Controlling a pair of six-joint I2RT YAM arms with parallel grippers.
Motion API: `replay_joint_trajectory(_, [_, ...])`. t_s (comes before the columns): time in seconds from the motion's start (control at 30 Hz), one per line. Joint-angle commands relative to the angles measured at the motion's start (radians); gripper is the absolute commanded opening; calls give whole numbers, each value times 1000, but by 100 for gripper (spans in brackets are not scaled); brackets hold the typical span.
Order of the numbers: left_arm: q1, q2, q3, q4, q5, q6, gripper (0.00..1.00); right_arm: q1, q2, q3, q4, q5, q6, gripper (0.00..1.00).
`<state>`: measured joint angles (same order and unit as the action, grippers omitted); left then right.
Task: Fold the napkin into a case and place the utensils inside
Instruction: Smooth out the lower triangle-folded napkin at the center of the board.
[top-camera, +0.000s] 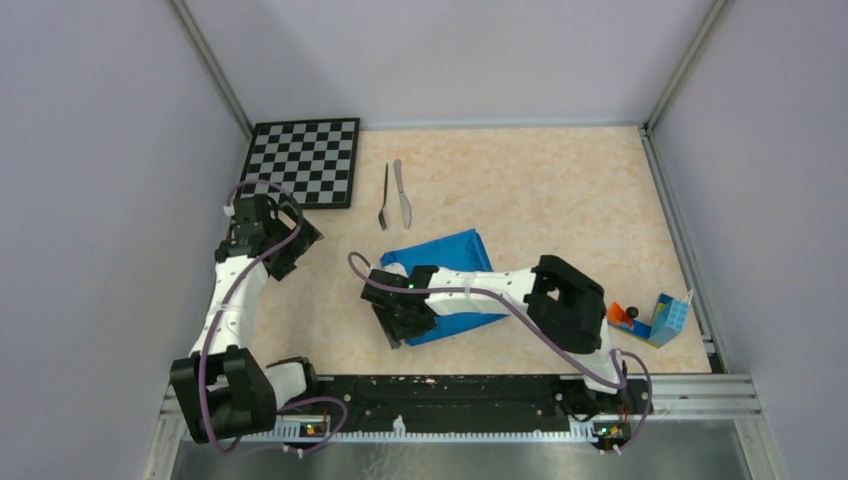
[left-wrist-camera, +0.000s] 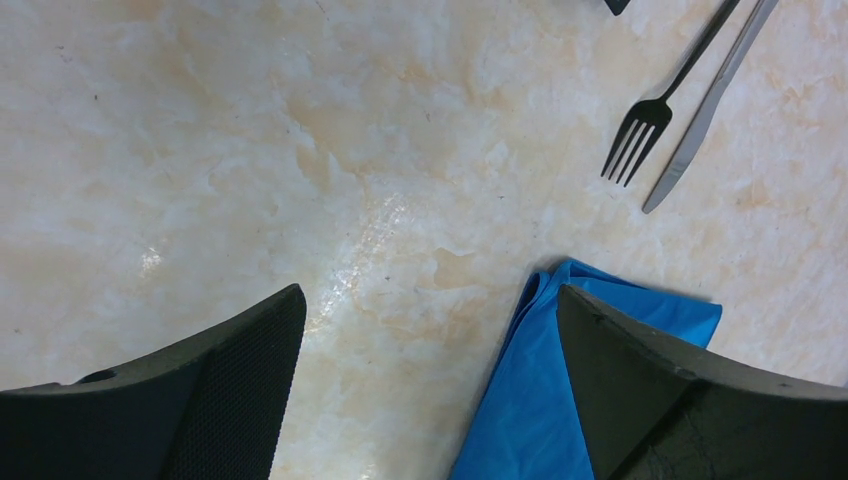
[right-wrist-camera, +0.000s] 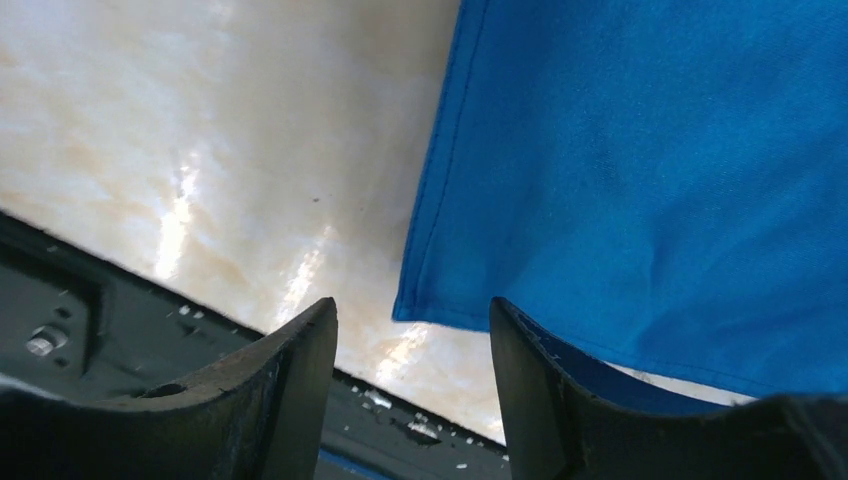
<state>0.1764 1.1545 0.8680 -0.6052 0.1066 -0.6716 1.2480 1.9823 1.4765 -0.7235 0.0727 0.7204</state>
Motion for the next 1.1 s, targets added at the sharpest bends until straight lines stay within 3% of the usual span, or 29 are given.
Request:
replay_joint_trajectory(0.0, [15, -2, 38, 15, -11, 40, 99, 27, 65, 68, -110, 62, 21, 57])
replay_joint_trajectory(0.37, [29, -16, 29, 27, 2, 117, 99, 29, 176, 129, -155, 96, 42, 54])
replay_joint_trajectory(0.7, [44, -42, 7, 33, 21, 127, 99, 44, 250, 25, -151, 262, 84, 28])
replay_joint_trajectory(0.87, [44, -55, -2, 36, 47, 130, 99, 48, 243, 30, -156, 338, 50, 7])
replay_joint_trajectory(0.93, [44, -54, -21, 53, 91, 142, 99, 47, 218, 39, -129, 335, 22, 0])
replay_joint_trajectory(1.07, [44, -42, -70, 122, 307, 213, 99, 47, 99, 23, -34, 298, -81, 0])
